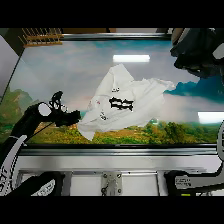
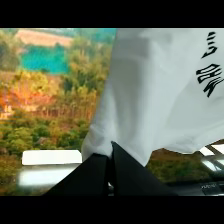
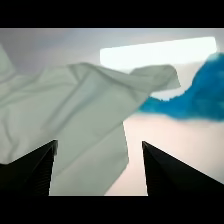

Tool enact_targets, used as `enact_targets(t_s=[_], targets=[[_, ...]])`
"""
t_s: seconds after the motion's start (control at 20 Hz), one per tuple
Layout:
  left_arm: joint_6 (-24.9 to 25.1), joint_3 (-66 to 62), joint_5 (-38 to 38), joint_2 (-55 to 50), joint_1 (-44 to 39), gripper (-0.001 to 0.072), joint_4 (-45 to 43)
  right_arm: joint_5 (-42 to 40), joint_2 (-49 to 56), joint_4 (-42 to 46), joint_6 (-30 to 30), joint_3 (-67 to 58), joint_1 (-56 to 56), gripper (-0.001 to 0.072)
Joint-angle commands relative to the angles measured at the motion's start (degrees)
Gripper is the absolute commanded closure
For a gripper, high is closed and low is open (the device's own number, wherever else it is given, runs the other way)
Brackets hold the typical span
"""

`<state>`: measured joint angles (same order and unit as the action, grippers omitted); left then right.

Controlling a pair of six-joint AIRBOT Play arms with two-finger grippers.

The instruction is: Fold the clothes and pants, and hang the long-sleeved shirts on hangers.

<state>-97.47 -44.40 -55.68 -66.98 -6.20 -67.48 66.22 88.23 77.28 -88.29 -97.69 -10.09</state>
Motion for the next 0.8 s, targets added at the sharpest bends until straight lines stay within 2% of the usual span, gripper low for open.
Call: enact_targets(t_s=[0.0, 0.15, 0.35, 0.5, 0.75], targets=[[0.0, -0.11, -0.66, -1.88, 0.72, 0.0699, 0.02, 5.16, -5.38, 0.26, -4.28, 16.72, -5.01, 0.0129], [0.0, -0.11, -0.66, -1.97, 0.7, 0.0699, 0.15, 0.22, -8.41, -1.88, -12.0, 34.12, -8.11, 0.0128], [-0.02, -0.11, -0.7, -1.97, 0.7, 0.0699, 0.09, -11.63, -8.39, -15.61, -12.0, 48.46, -8.02, 0.0128], [-0.02, -0.11, -0.76, -1.97, 0.7, 0.0699, 0.13, -19.69, -8.31, -22.08, -12.0, 52.94, -6.6, 0.0128], [-0.02, -0.11, -0.76, -1.97, 0.72, 0.0699, 0.11, -26.34, -7.48, -22.49, -12.02, 53.07, -1.84, 0.0128]])
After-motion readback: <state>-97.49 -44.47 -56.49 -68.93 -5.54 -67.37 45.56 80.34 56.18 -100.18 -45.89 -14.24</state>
